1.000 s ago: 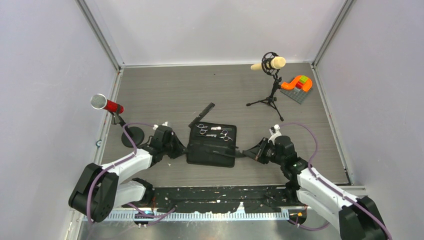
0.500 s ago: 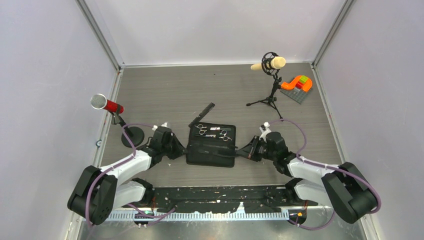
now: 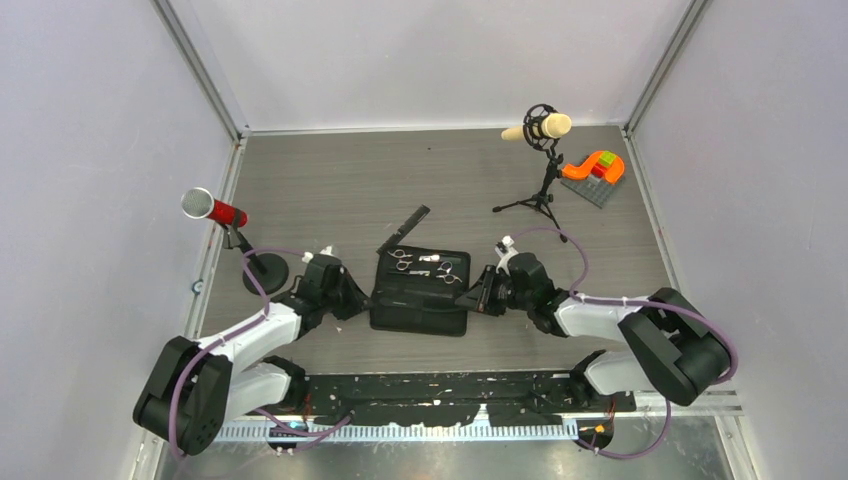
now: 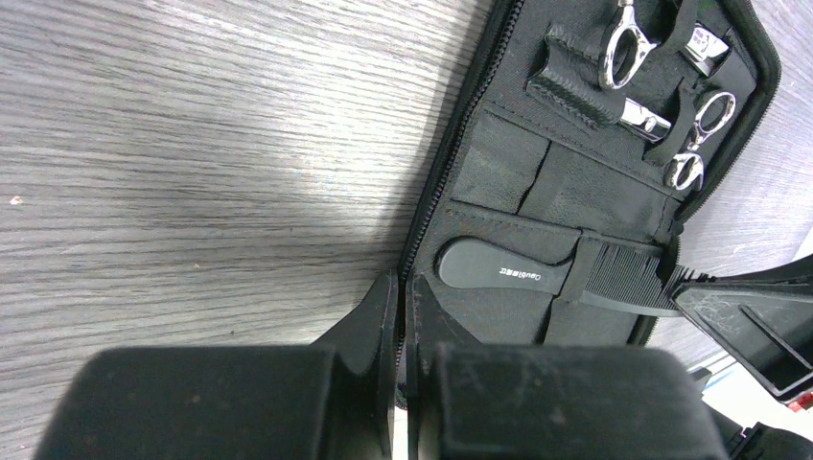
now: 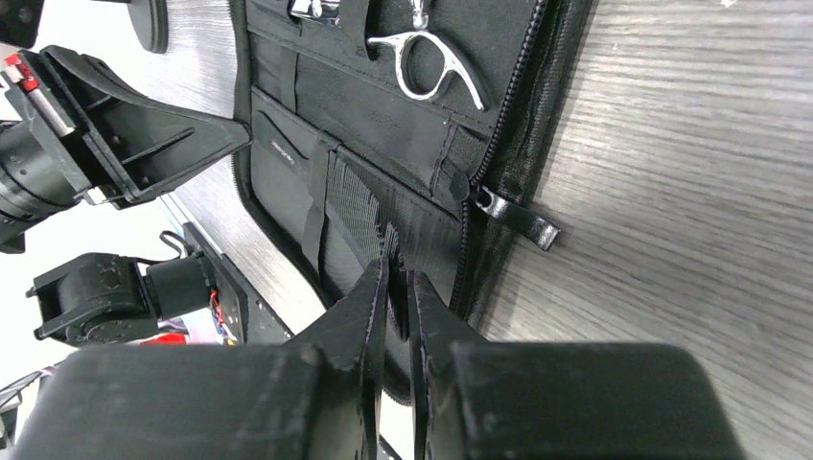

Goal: Sort the hair-cutting tools

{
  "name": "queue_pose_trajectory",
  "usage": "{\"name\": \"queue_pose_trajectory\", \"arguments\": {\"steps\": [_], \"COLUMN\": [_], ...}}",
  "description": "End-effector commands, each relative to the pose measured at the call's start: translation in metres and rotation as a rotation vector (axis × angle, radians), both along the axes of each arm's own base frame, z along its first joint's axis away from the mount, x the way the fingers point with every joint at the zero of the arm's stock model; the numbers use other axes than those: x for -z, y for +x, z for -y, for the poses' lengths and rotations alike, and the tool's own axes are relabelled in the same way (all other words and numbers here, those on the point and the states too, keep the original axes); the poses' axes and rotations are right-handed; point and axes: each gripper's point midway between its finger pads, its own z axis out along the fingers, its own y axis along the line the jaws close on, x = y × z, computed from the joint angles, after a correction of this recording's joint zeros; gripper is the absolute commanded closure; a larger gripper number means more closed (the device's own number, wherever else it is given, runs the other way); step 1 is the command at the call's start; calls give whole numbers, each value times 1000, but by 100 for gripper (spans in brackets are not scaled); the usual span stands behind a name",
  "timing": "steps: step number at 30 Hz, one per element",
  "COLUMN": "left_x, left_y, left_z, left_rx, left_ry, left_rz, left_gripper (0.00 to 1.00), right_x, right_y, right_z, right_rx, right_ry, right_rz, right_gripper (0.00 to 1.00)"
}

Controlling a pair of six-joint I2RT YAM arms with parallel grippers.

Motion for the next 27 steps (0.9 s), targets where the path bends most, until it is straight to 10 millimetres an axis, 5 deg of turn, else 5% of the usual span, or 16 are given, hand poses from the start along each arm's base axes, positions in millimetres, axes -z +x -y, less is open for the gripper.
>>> {"name": "queue_pose_trajectory", "arguments": {"steps": [1,14,27], "left_x": [7,8,8], "left_y": [-7,-9,-9], "left_z": [-6,-8,-8], "left_rx": [-1,-7,-6], "left_ry": [26,35,34], "left_rz": [-20,-27,-22], "left_gripper": [100,100,100], "right_x": [-13,-3,-3], "right_y": [6,9,-1], "right_z": [-18,-1,-4], "right_rx": [-56,-32,-122], "right_ry": [21,-134,-380], "right_rz": [50,42,52], "right_gripper": [81,48,43]}}
